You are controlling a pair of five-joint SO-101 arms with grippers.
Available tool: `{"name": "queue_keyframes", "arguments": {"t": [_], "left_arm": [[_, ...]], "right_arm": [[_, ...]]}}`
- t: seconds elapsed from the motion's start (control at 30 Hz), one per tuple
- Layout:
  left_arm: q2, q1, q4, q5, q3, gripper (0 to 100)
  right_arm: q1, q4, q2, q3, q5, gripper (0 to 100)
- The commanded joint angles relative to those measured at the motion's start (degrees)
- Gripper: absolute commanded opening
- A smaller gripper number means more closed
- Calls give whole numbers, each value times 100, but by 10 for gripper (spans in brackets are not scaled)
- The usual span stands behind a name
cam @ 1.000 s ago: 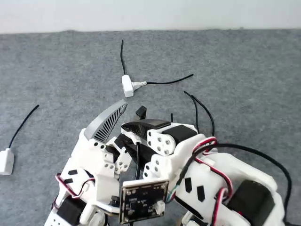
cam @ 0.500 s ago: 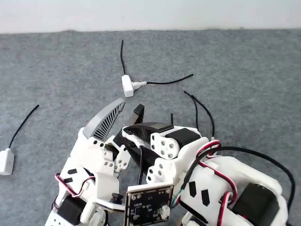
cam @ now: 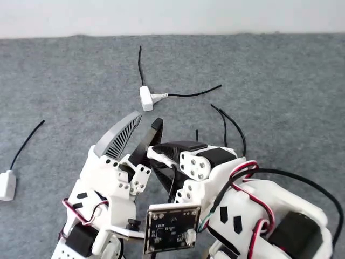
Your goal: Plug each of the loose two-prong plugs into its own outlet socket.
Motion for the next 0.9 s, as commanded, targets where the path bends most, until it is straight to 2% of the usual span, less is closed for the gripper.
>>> {"name": "queue_keyframes", "arguments": {"t": [0.0, 0.43, 0.77, 0.87], "left_arm": [[-114, -53, -62, 88, -374, 160], [-114, -62, -62, 88, -347, 160], [-114, -62, -53, 88, -40, 160], [-114, -387, -53, 193, 312, 160]], "right_arm": [[189, 101, 48, 246, -53, 9], [189, -848, -1305, 1987, -18, 9], [189, -822, -1516, 2092, -44, 9], [198, -725, -1516, 2092, -53, 9]]}}
